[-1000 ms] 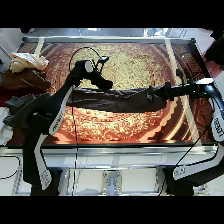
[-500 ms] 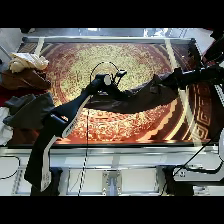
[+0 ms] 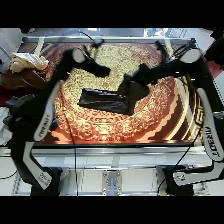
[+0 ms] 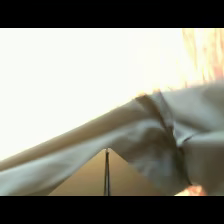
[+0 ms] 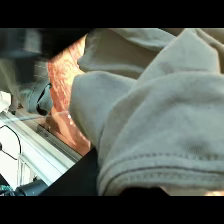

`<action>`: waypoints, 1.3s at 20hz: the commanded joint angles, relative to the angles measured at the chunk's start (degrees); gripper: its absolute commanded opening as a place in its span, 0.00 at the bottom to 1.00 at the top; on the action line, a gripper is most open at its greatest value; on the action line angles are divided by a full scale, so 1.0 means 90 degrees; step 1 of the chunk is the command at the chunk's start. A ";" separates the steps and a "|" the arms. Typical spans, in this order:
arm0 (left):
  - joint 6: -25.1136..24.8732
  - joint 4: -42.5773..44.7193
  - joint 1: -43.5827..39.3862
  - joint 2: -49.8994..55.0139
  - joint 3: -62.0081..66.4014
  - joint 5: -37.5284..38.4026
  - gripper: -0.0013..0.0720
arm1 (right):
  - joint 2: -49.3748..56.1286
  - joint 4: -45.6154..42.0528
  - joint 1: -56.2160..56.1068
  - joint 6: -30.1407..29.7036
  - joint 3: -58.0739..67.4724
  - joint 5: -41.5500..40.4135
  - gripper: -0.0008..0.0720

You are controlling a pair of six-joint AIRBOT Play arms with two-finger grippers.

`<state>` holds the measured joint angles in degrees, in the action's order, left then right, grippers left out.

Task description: Fold the shirts.

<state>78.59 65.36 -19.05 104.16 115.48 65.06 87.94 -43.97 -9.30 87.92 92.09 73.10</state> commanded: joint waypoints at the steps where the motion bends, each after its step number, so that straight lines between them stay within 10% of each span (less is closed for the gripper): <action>1: -0.0005 0.0017 0.1098 -0.1224 0.0002 0.0138 0.03 | 0.0765 -0.0170 -0.1331 0.0401 0.0131 -0.1778 0.03; 4: -0.0005 0.0017 0.1778 -0.1870 0.0002 0.0141 0.03 | 0.1583 -0.0034 -0.2142 0.0563 0.0549 -0.3215 0.09; 6: -0.0005 0.0017 0.2069 -0.2103 0.0002 0.0170 0.03 | 0.1863 0.0347 -0.2431 0.0561 0.0852 -0.4019 0.87; 7: -0.0005 0.0017 0.2171 -0.2157 0.0000 0.0219 0.03 | 0.1868 0.0325 -0.2465 0.0556 0.0996 -0.4063 0.92; 14: -0.0005 0.0017 0.2283 -0.2130 -0.0136 0.0415 0.03 | 0.1486 -0.3339 -0.1083 0.0704 0.2101 0.0729 0.91; 17: -0.0005 0.0017 0.2278 -0.2064 -0.0143 0.0418 0.03 | 0.1479 -0.4488 -0.0306 0.0697 0.1763 0.1316 0.91; 20: -0.0005 0.0017 0.2278 -0.1977 -0.0143 0.0420 0.03 | 0.1491 -0.3235 0.0486 0.0529 0.0709 0.0787 0.70; 26: 0.0000 0.0010 0.2273 -0.1766 -0.0148 0.0420 0.03 | 0.1851 0.0840 0.1379 -0.1409 -0.1326 -0.0432 0.71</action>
<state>78.54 65.49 1.39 87.48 114.17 68.84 102.98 -53.19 0.03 84.03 86.85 72.95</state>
